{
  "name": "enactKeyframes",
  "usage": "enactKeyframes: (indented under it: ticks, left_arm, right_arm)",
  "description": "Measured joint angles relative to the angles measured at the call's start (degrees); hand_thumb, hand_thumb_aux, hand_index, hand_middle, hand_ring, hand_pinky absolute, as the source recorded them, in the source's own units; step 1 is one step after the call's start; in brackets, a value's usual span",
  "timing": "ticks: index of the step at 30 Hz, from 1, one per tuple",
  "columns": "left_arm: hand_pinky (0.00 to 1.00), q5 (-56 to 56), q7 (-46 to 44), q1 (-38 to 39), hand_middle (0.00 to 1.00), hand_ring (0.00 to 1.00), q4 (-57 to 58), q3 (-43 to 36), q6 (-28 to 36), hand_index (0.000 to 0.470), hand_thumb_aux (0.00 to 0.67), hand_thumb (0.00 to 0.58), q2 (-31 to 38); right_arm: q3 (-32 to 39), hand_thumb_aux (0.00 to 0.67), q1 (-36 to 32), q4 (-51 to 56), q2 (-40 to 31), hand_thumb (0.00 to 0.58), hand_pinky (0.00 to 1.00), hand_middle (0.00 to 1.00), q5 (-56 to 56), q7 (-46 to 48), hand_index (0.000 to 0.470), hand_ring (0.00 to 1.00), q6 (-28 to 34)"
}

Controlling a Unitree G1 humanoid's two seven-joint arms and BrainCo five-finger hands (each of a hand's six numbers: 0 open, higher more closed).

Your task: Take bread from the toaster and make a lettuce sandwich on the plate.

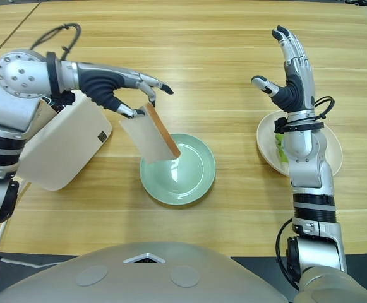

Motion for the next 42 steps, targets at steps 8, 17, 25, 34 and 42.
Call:
enactKeyframes:
  ticks: [8,17,25,34,42]
  left_arm:
    - [0.0,1.85,-7.03,-1.51,0.0,0.0,-1.9,-8.68,19.02,0.47,0.67,0.58,-4.39]
    - [0.0,9.12,-5.05,-2.01,0.0,0.0,10.68,-13.48,12.99,0.47,0.67,0.58,-9.95]
    - [0.0,11.58,-4.96,-3.33,0.0,0.0,17.65,-14.28,9.01,0.47,0.67,0.58,-13.79]
    - [0.0,15.85,-1.69,-2.97,0.0,0.0,22.2,-15.54,4.4,0.068,0.097,0.156,-17.03]
    - [0.0,14.5,2.78,-3.03,0.0,0.0,22.37,-12.21,4.73,0.0,0.0,0.0,-22.18]
  right_arm:
    - [-1.77,0.0,-0.39,3.6,-2.62,0.0,0.0,0.0,0.57,-0.59,0.0,0.0,-0.29]
    - [-0.15,0.0,-1.73,5.73,-2.65,0.0,0.0,0.0,-0.39,-1.14,0.0,0.0,-0.69]
    - [0.78,0.0,-2.1,6.31,-2.65,0.0,0.0,0.0,-0.41,-1.17,0.0,0.0,-1.14]
    - [0.48,0.0,-1.13,4.29,-5.0,0.0,0.0,0.0,-4.52,-1.48,0.0,0.0,0.55]
    - [0.54,0.0,5.15,2.87,-12.96,0.0,0.0,0.0,-14.24,2.41,0.0,0.0,6.57]
